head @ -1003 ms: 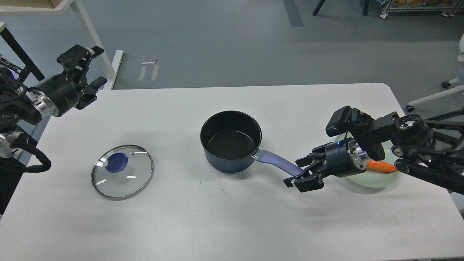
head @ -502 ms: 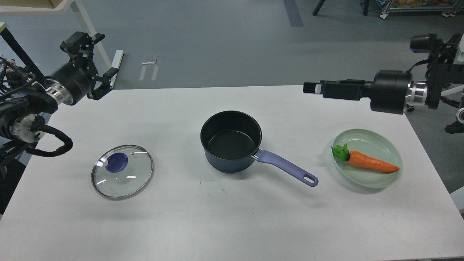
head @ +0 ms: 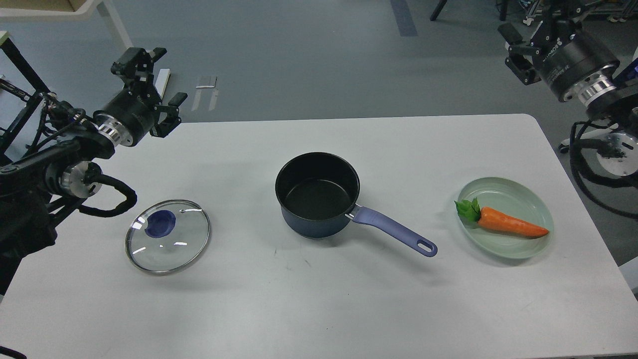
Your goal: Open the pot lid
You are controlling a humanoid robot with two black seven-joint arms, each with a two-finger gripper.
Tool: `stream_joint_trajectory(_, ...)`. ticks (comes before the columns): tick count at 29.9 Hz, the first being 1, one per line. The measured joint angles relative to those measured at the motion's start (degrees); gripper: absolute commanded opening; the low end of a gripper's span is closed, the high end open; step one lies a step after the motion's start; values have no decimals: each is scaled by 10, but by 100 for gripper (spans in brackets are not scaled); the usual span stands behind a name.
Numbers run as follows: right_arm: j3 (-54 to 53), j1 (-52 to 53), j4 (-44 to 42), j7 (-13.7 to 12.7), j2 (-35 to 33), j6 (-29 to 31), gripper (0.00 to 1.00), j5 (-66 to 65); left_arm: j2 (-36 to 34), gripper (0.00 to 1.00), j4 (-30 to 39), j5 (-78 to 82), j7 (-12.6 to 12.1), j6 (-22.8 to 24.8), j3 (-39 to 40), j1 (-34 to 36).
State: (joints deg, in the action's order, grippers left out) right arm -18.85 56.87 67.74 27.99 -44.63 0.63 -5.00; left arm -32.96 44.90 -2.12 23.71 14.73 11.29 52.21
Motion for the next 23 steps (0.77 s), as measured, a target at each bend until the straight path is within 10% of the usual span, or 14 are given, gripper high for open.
stream_joint_trajectory(11, -147, -154, -108, 0, 107, 191, 99, 27, 46, 99, -31, 0, -67, 69, 100, -59)
stream_joint_trajectory(23, -149, -183, -121, 0, 157, 233, 99, 20, 72, 99, -34, 2, -53, 100, 125, -75)
